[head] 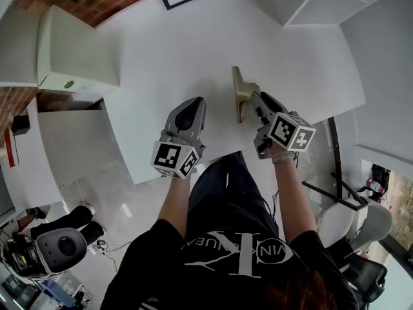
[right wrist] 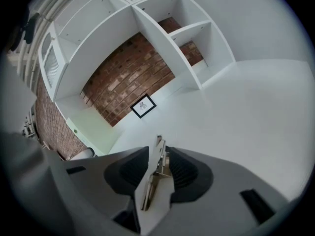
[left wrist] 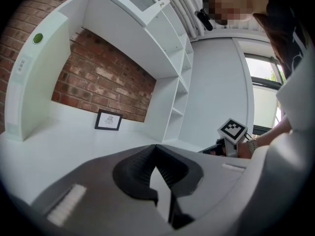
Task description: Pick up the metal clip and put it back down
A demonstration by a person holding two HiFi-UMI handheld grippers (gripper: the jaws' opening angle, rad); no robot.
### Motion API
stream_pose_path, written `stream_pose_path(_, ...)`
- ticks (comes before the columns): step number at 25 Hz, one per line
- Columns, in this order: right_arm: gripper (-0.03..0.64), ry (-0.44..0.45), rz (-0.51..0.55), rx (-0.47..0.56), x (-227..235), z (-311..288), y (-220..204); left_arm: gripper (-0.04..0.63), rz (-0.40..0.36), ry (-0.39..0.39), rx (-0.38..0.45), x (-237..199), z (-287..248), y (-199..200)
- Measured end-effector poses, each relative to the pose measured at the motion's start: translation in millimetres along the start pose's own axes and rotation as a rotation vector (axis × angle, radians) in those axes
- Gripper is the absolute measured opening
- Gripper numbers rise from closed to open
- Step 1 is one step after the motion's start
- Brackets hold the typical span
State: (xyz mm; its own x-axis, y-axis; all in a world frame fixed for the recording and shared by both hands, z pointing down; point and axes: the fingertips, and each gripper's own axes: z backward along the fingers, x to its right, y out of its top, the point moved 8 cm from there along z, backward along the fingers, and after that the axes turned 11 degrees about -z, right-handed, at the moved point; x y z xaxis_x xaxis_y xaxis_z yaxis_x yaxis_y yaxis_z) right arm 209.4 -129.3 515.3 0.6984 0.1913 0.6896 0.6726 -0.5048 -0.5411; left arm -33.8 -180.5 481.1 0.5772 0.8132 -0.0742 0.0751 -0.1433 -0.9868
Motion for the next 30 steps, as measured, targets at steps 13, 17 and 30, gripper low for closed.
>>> stream_pose_path(13,0.095,0.033,-0.092,-0.077,9.7,-19.4,0.9,0.011,0.016,0.043,-0.009,7.6,2.2,-5.2)
stream_pose_path(17,0.095,0.04,-0.126,-0.117,9.1,-22.9,-1.0,0.011,0.023,0.059,-0.01,8.0,6.4,-5.3)
stream_pose_path(30,0.035,0.086,-0.225,-0.117,13.2,-23.8,-3.1,0.01,0.008,0.076,-0.004,12.8,12.1,1.5)
